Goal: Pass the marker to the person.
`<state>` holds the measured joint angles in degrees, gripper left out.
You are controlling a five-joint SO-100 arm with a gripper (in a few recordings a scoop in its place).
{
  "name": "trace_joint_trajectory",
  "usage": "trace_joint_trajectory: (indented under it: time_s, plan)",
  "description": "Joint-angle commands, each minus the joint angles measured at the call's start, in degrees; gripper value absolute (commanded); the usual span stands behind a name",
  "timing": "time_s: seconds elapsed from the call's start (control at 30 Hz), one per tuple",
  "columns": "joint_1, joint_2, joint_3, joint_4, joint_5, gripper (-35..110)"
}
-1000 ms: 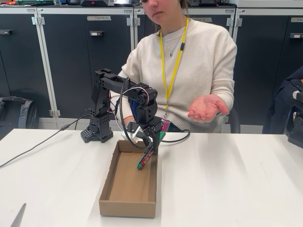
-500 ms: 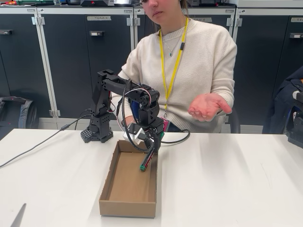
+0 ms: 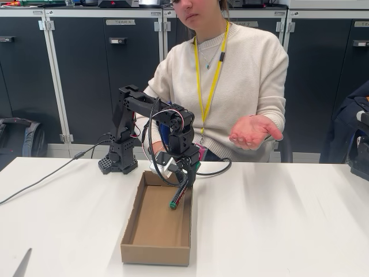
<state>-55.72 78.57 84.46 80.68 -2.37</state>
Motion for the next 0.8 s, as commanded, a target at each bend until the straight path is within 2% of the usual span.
trace_joint_trajectory:
  time_s: [0.0,0.3,0.5,0.77]
  plan:
    - [-0.3,0.1,-0.3,-0.6,-0.4,12]
    - [0.1,-0.4,-0.1,-1.3,-0.4,11]
    - [0.1,-0.4,0.0,-1.8,-1.3,-5]
    - [0.2,-0.1,-0.2,-1.8,-1.5,-5]
